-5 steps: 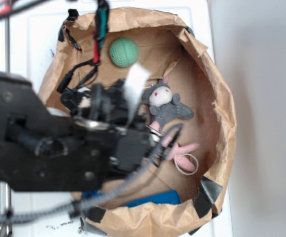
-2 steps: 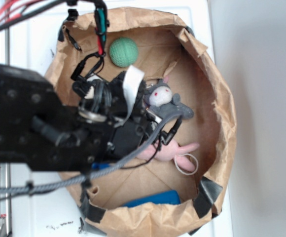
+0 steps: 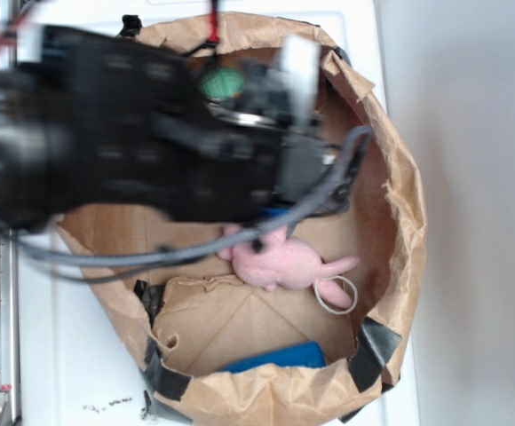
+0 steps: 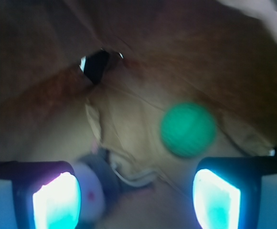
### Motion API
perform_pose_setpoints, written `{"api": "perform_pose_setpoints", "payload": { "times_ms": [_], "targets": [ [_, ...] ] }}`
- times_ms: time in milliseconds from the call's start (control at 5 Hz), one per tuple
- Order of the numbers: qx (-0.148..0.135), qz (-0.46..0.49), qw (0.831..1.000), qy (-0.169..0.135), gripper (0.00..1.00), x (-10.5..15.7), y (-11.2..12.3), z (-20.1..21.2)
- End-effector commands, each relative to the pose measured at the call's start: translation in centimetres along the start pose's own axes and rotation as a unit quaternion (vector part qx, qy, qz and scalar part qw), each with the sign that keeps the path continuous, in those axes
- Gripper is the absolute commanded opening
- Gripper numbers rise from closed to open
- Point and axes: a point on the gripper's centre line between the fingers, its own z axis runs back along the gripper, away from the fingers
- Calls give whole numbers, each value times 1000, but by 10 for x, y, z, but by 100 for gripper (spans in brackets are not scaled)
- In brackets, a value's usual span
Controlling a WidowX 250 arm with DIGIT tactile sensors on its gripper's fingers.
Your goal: Grab the green ball.
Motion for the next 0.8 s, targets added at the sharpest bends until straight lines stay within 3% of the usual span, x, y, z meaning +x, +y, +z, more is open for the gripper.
{"api": "perform_pose_setpoints", "payload": {
  "times_ms": [0,200,400,600],
  "targets": [
    [-18,23,999,-19,100,19,1,15],
    [-18,23,999,-19,100,19,1,15],
    [-15,71,995,67,100,34,-6,8],
    [-33,85,986,136,100,48,0,-1]
  ]
}}
